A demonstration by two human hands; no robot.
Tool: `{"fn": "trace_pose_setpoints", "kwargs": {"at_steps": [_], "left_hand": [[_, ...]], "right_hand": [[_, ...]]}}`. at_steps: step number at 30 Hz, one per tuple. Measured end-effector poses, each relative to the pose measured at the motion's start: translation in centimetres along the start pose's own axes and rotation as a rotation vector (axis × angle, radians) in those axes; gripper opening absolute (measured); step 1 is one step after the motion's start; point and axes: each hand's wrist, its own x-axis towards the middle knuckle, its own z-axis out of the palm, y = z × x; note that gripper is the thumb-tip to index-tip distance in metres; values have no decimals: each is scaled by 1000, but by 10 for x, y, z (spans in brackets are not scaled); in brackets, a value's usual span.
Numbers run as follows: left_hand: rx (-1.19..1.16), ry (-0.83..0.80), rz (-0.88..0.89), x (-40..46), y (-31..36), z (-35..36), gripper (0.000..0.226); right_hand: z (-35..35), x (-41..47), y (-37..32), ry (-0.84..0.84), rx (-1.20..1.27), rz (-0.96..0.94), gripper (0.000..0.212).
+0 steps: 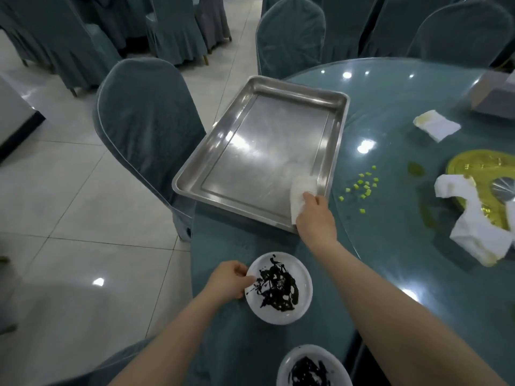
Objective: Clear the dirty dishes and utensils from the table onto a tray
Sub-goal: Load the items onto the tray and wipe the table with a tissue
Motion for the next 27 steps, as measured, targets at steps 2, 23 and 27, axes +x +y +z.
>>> {"fn": "trace_pose_setpoints", "kwargs": {"at_steps": [2,23,27], "left_hand": [[71,44,31,-4,-4,5,7],[-637,424,15,-54,6,-17,10],[-736,428,22,-46,18,-23,10]], "right_hand": [[-4,-9,8,-4,-20,-5,41],[-9,-62,77,-312,-282,-408,72],[-5,-63,73,-300,-296,-365,76]]}}
